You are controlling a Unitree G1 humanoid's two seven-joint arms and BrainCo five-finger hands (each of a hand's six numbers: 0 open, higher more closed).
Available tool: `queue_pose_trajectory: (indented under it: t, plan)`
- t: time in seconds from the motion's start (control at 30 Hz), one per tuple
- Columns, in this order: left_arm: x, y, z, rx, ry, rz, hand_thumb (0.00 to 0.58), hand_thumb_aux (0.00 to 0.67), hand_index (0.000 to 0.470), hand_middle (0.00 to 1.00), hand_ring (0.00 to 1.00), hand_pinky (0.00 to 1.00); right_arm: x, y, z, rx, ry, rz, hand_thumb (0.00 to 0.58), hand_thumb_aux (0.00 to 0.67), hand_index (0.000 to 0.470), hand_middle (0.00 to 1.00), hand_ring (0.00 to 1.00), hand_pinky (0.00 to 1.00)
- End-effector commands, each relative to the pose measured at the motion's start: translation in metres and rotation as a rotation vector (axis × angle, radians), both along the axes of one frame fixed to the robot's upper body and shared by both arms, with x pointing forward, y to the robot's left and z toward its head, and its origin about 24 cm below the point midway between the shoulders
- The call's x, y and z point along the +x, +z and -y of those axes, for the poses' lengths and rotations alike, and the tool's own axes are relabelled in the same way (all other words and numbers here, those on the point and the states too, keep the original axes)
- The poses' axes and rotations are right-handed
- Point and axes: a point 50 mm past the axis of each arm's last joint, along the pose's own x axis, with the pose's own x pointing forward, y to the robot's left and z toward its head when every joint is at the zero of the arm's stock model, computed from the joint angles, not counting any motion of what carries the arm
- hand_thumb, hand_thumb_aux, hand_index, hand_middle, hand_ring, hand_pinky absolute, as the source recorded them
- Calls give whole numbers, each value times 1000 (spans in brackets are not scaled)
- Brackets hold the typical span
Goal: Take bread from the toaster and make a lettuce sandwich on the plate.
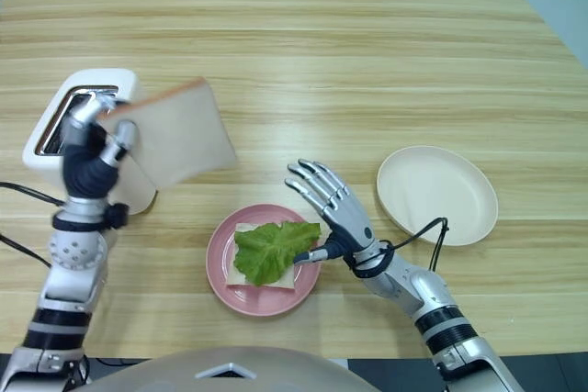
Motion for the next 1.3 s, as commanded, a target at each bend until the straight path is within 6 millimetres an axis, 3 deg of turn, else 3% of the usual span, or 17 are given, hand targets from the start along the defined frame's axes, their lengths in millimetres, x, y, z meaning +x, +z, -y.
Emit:
queue_pose_trajectory:
  t: [0.03,0.13,0.4,0.63,0.77,0.93,1.1,1.3]
  plan:
    - [-12,-27,24,0,-168,-173,580,670,470,1000,1000,1000,-3,12,18,48,-23,-8,0,0,0,0,0,0]
    - [-16,-46,32,22,-234,-285,580,670,470,1000,1000,1000,-9,16,24,43,10,-33,0,0,0,0,0,0]
    - [-6,-72,41,145,-360,-404,580,670,470,1000,1000,1000,-19,9,2,-66,229,-135,0,0,0,0,0,0]
    - [-3,-92,36,284,-354,-471,580,670,470,1000,1000,1000,-22,2,-8,-125,289,-167,0,0,0,0,0,0]
    - [1,-102,36,339,-323,-487,580,670,470,1000,1000,1000,-39,9,-21,-84,445,-176,0,0,0,0,0,0]
    - [2,-106,35,376,-283,-469,580,670,470,1000,1000,1000,-52,-25,-25,-307,572,-403,0,0,0,0,0,0]
    - [5,-103,37,372,-271,-448,580,670,470,1000,1000,1000,-43,-69,-22,-530,484,-585,0,0,0,0,0,0]
    - [2,-100,38,386,-294,-426,580,670,470,1000,1000,1000,-42,-83,-21,-579,460,-626,0,0,0,0,0,0]
